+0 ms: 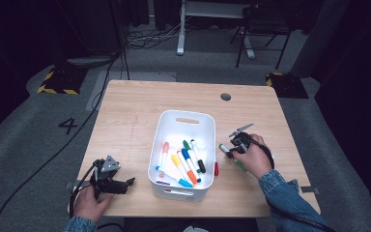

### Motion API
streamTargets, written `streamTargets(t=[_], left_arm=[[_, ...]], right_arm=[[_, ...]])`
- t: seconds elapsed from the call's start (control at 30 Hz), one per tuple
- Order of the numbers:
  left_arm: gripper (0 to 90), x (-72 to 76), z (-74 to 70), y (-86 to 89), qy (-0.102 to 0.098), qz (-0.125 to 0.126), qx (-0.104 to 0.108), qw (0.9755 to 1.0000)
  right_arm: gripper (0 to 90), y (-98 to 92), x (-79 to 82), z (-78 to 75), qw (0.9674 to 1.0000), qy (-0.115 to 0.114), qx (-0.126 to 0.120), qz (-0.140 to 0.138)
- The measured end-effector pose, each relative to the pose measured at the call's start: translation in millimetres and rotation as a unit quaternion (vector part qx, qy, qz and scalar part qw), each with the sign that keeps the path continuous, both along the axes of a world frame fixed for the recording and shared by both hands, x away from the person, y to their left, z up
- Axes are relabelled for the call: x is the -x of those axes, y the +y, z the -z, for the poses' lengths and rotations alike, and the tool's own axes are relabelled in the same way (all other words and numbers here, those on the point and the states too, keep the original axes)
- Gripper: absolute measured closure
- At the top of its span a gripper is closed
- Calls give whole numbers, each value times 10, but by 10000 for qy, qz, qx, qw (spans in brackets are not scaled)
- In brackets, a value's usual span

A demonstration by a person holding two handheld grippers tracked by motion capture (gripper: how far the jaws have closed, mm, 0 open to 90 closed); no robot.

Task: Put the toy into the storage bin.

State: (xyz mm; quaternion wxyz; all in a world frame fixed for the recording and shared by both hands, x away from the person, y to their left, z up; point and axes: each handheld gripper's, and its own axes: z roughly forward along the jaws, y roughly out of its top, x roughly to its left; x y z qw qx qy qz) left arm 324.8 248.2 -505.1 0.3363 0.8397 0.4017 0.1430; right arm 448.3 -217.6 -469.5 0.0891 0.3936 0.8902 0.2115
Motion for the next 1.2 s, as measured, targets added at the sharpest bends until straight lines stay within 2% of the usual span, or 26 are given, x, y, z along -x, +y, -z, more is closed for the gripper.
streamTargets(t=[0.2,0.37,0.73,1.0,1.2], left_arm=[[117,2,2,-3,24,-10,26,10000],[116,0,-1,1,-10,-3,-10,10000],[117,0,-1,0,0,1,-3,10000],[117,0,-1,0,-1,0,-2,10000],[117,0,-1,0,-1,-1,-1,10000]], right_arm=[[770,-27,-8,-14,10000,-44,-42,4],[770,-76,5,-130,9998,-87,-204,17],[770,-96,141,-576,9971,-364,-652,-176],[769,-35,264,-849,9939,-446,-950,-339],[770,9,373,-1065,9906,-611,-1128,-472]])
